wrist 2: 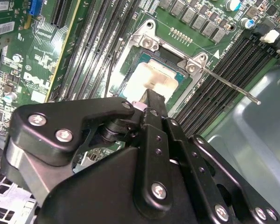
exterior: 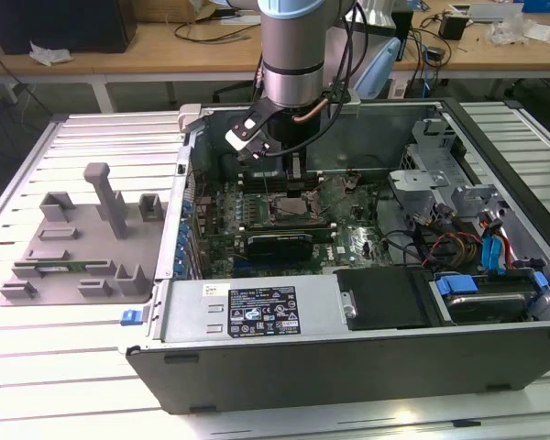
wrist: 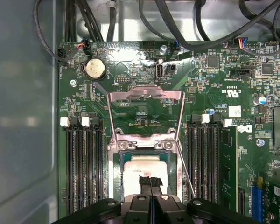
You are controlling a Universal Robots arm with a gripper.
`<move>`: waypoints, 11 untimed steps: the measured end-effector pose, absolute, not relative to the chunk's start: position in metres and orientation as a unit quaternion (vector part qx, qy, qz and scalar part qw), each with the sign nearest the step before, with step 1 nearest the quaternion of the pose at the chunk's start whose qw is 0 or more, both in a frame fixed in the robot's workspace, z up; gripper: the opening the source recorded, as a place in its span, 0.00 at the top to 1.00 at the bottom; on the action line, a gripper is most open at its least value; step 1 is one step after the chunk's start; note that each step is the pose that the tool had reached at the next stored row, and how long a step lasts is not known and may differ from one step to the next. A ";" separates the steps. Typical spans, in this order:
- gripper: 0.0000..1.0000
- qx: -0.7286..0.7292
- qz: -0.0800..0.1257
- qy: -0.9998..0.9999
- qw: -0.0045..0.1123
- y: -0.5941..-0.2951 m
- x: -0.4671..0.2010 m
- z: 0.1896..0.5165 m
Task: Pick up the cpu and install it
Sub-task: 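Place the cpu into insertion slot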
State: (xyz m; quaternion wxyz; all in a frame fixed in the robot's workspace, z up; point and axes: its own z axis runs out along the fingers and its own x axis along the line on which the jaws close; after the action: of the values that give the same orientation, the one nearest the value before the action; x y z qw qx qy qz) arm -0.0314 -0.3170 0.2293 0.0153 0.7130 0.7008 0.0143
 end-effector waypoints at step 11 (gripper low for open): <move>0.89 0.713 0.014 0.701 0.015 -0.317 -0.031 0.215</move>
State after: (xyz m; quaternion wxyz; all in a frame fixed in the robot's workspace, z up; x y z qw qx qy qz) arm -0.0314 -0.3170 0.2152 0.0153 0.7130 0.7008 0.0143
